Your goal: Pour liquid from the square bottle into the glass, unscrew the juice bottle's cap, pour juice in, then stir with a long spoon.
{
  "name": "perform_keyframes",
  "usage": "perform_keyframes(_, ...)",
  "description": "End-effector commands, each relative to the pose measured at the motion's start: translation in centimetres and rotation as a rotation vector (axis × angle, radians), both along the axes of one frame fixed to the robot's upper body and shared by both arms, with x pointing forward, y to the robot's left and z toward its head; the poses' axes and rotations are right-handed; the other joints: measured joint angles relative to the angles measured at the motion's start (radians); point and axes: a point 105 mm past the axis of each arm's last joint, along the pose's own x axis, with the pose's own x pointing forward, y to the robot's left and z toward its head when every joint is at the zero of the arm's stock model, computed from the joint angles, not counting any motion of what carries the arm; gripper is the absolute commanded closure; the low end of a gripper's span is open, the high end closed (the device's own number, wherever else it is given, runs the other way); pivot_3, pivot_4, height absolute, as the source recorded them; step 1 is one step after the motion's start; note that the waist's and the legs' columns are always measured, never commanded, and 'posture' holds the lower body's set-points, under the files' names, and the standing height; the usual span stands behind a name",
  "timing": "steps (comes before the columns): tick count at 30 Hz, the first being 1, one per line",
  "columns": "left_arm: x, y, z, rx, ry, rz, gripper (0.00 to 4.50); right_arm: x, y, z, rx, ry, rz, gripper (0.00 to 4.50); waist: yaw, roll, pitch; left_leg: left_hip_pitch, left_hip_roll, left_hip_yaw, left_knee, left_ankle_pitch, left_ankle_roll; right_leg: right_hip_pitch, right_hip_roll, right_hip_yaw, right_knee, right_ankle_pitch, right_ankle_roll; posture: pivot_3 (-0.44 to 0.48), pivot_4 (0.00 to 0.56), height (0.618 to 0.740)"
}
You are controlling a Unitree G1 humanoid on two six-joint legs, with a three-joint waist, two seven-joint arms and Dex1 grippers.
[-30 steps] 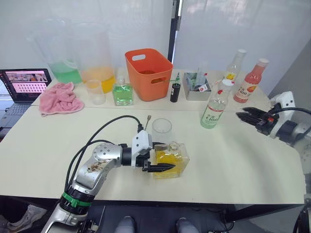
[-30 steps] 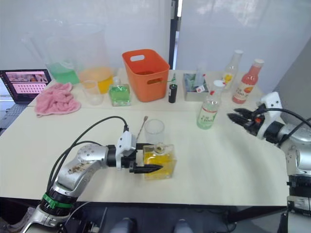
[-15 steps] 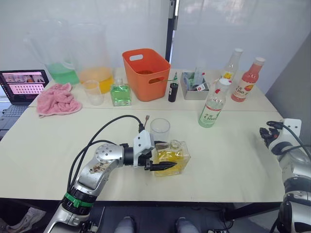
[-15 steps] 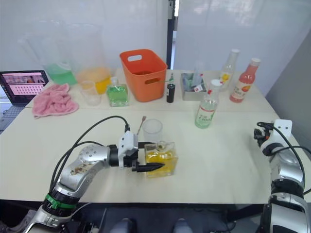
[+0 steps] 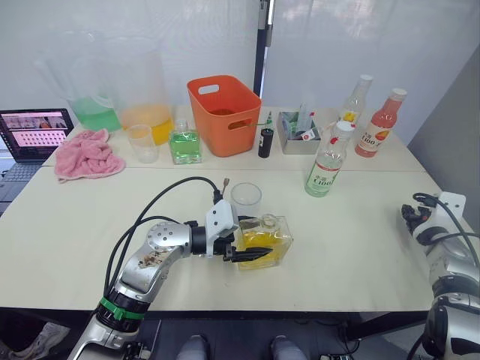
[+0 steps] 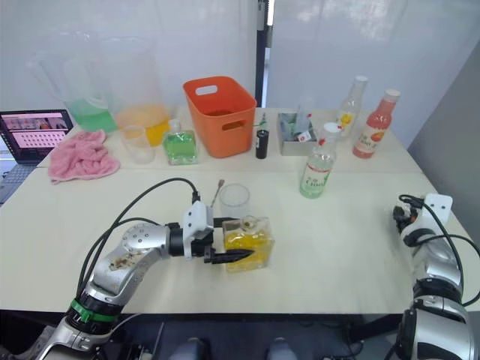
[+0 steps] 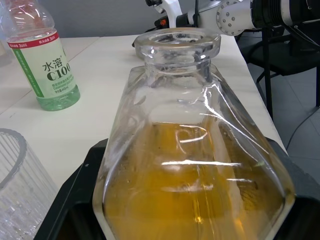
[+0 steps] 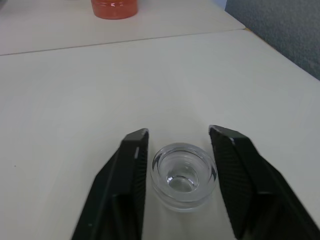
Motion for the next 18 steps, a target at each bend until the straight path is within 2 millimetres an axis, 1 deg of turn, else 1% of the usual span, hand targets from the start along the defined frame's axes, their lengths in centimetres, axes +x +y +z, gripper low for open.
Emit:
perform_keyframes(1, 0.1, -0.3, 1.9, -0.033, -0.091, -0.010, 1.69, -0.2, -0.8, 1.6, -0.001, -0.065, -0.018, 1.00, -0.002, 0.000, 0.000, 0.000, 0.000, 0.000, 0.000, 0.000, 0.000, 0.000, 0.000, 0.000, 0.000, 0.000, 0.000, 0.000, 0.150, 0.725)
perform_keyframes(4, 0.0, -0.4, 1.9, -0.030, -0.091, -0.020, 1.69, -0.5, -1.8, 4.1, -0.046, -0.142, -0.032, 0.02, -0.004, 0.000, 0.000, 0.000, 0.000, 0.000, 0.000, 0.000, 0.000, 0.000, 0.000, 0.000, 0.000, 0.000, 0.000, 0.000, 0.150, 0.725)
perform_keyframes(8, -0.2, -0.5, 1.8, -0.022, -0.089, -0.025, 1.69, -0.9, -2.4, 7.4, -0.081, -0.236, -0.002, 0.02, -0.004, 0.000, 0.000, 0.000, 0.000, 0.000, 0.000, 0.000, 0.000, 0.000, 0.000, 0.000, 0.000, 0.000, 0.000, 0.000, 0.150, 0.725)
perform_keyframes(10, -0.2, -0.4, 1.7, -0.020, -0.079, -0.027, 1.69, -1.3, -2.3, 9.2, -0.113, -0.286, 0.049, 0.02, -0.007, 0.000, 0.000, 0.000, 0.000, 0.000, 0.000, 0.000, 0.000, 0.000, 0.000, 0.000, 0.000, 0.000, 0.001, 0.000, 0.150, 0.725)
perform_keyframes(13, -0.3, -0.4, 1.7, -0.022, -0.075, -0.032, 1.69, -1.4, -0.7, 11.6, -0.149, -0.337, 0.190, 0.02, -0.010, 0.001, 0.000, 0.000, 0.000, 0.000, 0.000, 0.000, 0.000, 0.000, 0.000, 0.000, 0.000, 0.000, 0.001, 0.000, 0.150, 0.725)
perform_keyframes(14, -0.3, -0.4, 1.7, -0.021, -0.075, -0.036, 1.69, -1.4, 0.3, 12.5, -0.141, -0.356, 0.261, 0.02, -0.011, 0.001, 0.000, 0.000, 0.000, 0.000, 0.000, 0.000, 0.000, 0.001, 0.000, 0.000, 0.000, -0.001, 0.002, 0.000, 0.150, 0.725)
perform_keyframes(15, -0.4, -0.4, 1.7, -0.021, -0.072, -0.043, 1.69, -1.6, 1.6, 13.1, -0.134, -0.353, 0.355, 0.02, -0.010, 0.001, 0.000, 0.000, 0.000, 0.000, 0.000, 0.000, 0.000, 0.001, 0.000, 0.000, 0.000, -0.001, 0.002, 0.000, 0.150, 0.725)
perform_keyframes(16, -0.4, -0.4, 1.8, -0.022, -0.070, -0.049, 1.69, -1.8, 2.7, 13.1, -0.128, -0.323, 0.439, 0.02, -0.010, 0.001, 0.000, 0.000, 0.000, 0.000, 0.000, 0.000, 0.000, 0.001, 0.000, 0.000, 0.000, -0.001, 0.002, 0.000, 0.150, 0.725)
perform_keyframes(18, -0.6, -0.4, 1.9, -0.023, -0.063, -0.058, 1.69, -2.5, 4.9, 11.9, -0.138, -0.214, 0.590, 0.02, -0.006, 0.001, 0.000, 0.000, 0.000, -0.001, 0.000, 0.000, 0.000, 0.001, 0.000, 0.000, 0.000, -0.001, 0.002, 0.000, 0.150, 0.725)
